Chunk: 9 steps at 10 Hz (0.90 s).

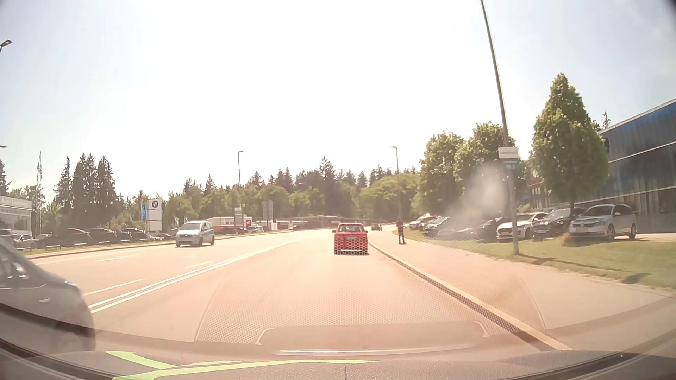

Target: Follow the waypoints while adhering to traffic rules and regulations

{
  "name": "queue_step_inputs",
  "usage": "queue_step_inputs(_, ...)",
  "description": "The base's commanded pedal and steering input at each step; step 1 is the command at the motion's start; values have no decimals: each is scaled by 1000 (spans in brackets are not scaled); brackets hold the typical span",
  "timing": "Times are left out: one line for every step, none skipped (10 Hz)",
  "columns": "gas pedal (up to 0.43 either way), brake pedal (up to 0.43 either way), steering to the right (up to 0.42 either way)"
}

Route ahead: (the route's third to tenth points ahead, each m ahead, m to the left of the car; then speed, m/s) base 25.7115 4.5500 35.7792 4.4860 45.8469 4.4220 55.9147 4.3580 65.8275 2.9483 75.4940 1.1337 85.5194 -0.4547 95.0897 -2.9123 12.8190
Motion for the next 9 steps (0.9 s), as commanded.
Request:
queue_step_inputs(87, 0, -2)
queue_step_inputs(87, 0, -2)
queue_step_inputs(87, 0, -2)
queue_step_inputs(87, 0, -1)
queue_step_inputs(87, 0, -2)
queue_step_inputs(87, 0, -1)
queue_step_inputs(87, 0, -1)
queue_step_inputs(87, 0, -1)
queue_step_inputs(87, 0, -1)
